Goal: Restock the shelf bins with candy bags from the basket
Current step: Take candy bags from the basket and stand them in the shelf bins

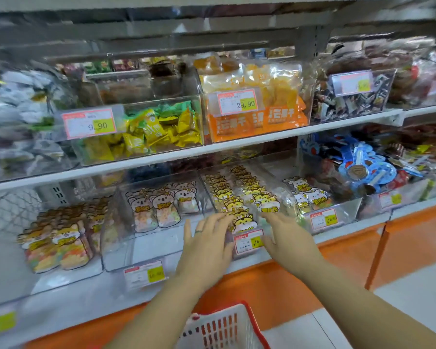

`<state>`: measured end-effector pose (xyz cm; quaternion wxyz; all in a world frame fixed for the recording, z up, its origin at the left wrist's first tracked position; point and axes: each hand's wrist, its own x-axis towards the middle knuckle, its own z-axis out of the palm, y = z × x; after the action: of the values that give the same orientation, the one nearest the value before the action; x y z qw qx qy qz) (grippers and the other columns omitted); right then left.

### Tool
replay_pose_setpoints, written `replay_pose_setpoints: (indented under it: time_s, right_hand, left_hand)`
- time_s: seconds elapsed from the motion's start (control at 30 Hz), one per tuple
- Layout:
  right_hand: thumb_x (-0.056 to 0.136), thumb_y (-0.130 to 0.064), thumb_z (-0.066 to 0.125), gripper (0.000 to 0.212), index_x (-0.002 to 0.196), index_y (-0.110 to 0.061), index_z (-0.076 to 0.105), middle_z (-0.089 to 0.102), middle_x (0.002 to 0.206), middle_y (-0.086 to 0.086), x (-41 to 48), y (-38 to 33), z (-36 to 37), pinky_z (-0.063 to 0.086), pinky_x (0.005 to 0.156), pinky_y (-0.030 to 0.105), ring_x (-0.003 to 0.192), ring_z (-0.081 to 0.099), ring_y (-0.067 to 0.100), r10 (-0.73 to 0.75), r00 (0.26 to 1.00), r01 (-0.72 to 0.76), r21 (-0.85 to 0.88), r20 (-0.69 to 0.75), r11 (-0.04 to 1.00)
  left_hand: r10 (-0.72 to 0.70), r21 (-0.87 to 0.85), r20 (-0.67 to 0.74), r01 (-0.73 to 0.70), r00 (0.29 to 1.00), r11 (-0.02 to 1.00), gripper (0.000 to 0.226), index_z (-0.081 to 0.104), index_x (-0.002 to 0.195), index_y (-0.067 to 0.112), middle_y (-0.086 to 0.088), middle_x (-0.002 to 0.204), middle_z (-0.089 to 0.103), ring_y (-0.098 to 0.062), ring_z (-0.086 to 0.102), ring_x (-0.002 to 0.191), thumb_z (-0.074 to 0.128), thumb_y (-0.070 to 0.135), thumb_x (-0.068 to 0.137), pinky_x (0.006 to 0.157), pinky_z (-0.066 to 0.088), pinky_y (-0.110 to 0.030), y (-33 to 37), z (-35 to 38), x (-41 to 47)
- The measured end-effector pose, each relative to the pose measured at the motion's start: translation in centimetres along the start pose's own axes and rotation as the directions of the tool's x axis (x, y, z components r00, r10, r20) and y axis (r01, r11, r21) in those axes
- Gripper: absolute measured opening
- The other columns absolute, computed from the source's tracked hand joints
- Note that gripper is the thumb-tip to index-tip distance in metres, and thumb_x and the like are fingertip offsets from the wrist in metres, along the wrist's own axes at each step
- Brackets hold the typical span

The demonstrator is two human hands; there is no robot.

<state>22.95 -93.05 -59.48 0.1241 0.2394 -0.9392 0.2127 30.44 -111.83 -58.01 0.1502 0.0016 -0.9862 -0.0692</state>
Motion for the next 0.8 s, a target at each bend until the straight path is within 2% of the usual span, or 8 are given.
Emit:
replay_pose_setpoints:
  time_s: [0.17, 0.3, 0.4, 0.5, 0.6, 0.67, 0.73, 0.8]
  right_hand:
    - [0.092, -0.031, 0.06, 0.04, 0.132, -0.028, 0.056, 0.066, 0.122, -0.007, -5.3, -5.3, 3.2, 0.05, 0.088, 0.036, 0.116, 0.059, 0.02, -0.088, 0.989, 0.074, 0.116, 0.117, 0.99]
    - [0.094, -0.034, 0.056, 0.034, 0.128, -0.03, 0.06, 0.069, 0.118, -0.004, -9.6, -8.4, 8.7, 0.051, 0.082, 0.035, 0.111, 0.063, 0.022, -0.129, 0.932, 0.095, 0.116, 0.338, 0.989]
    - [0.094, -0.031, 0.052, 0.033, 0.126, -0.031, 0.061, 0.07, 0.114, -0.003, -12.2, -9.5, 13.1, 0.05, 0.078, 0.031, 0.103, 0.065, 0.021, -0.098, 0.851, 0.062, 0.086, 0.517, 0.994]
    - [0.094, -0.027, 0.055, 0.028, 0.12, -0.025, 0.062, 0.067, 0.106, -0.004, -14.6, -9.0, 17.1, 0.051, 0.085, 0.032, 0.099, 0.063, 0.018, -0.099, 0.688, 0.044, 0.094, 0.719, 0.995]
    - [0.092, -0.031, 0.059, 0.037, 0.129, -0.024, 0.057, 0.059, 0.129, 0.002, -16.4, -7.4, 20.0, 0.047, 0.096, 0.032, 0.113, 0.057, 0.02, -0.024, 0.499, 0.075, -0.016, 0.867, 0.997]
    - [0.092, -0.027, 0.059, 0.047, 0.139, -0.024, 0.05, 0.051, 0.142, 0.006, -17.6, -6.5, 21.3, 0.046, 0.1, 0.034, 0.123, 0.053, 0.023, 0.031, 0.421, 0.106, -0.083, 0.906, 0.991]
    - [0.091, -0.021, 0.062, 0.062, 0.148, -0.024, 0.04, 0.042, 0.151, 0.007, -18.5, -6.2, 22.4, 0.044, 0.105, 0.038, 0.133, 0.047, 0.027, 0.021, 0.403, 0.135, -0.082, 0.915, 0.987]
    - [0.088, -0.014, 0.067, 0.079, 0.154, -0.029, 0.025, 0.023, 0.161, 0.006, -19.0, -6.7, 23.2, 0.045, 0.105, 0.042, 0.14, 0.038, 0.032, -0.024, 0.424, 0.211, -0.072, 0.905, 0.975]
  left_hand:
    - [-0.063, -0.152, 0.057, 0.071, 0.996, 0.986, 0.046, 0.042, 0.145, 0.033, 0.012, 0.145, 0.046, -0.016, 0.048, 0.13, 0.051, 0.033, 0.1, 0.115, 0.03, -0.041, -3.1, 1.0, -8.5]
    - [-0.259, -0.3, 0.18, 0.303, 0.949, 0.904, 0.038, 0.055, 0.135, 0.03, 0.007, 0.133, 0.061, -0.018, 0.06, 0.118, 0.057, 0.029, 0.097, 0.097, 0.049, -0.039, -6.9, 4.0, -16.2]
    - [-0.345, -0.283, 0.283, 0.421, 0.895, 0.861, 0.034, 0.057, 0.133, 0.031, 0.009, 0.128, 0.063, -0.015, 0.062, 0.112, 0.053, 0.031, 0.099, 0.093, 0.052, -0.037, -9.1, 6.9, -21.0]
    - [-0.349, -0.222, 0.388, 0.454, 0.853, 0.863, 0.035, 0.056, 0.135, 0.031, 0.007, 0.129, 0.063, -0.015, 0.062, 0.111, 0.051, 0.032, 0.1, 0.091, 0.053, -0.036, -11.4, 9.8, -24.6]
    - [-0.354, -0.092, 0.584, 0.492, 0.731, 0.866, 0.045, 0.044, 0.144, 0.029, -0.001, 0.15, 0.044, -0.025, 0.049, 0.13, 0.05, 0.033, 0.1, 0.098, 0.048, -0.041, -13.8, 13.0, -27.7]
    - [-0.36, 0.025, 0.685, 0.474, 0.633, 0.88, 0.054, 0.035, 0.148, 0.034, -0.005, 0.161, 0.024, -0.033, 0.027, 0.145, 0.051, 0.042, 0.097, 0.11, 0.038, -0.052, -15.2, 15.1, -29.5]
    - [-0.371, 0.066, 0.759, 0.504, 0.535, 0.861, 0.069, 0.021, 0.152, 0.046, -0.005, 0.168, 0.0, -0.037, 0.002, 0.153, 0.056, 0.047, 0.093, 0.117, 0.024, -0.06, -15.9, 16.3, -31.0]
    - [-0.36, 0.074, 0.812, 0.531, 0.459, 0.844, 0.083, 0.009, 0.155, 0.049, -0.001, 0.167, -0.017, -0.036, -0.008, 0.153, 0.063, 0.043, 0.092, 0.121, 0.016, -0.059, -15.9, 16.6, -32.0]
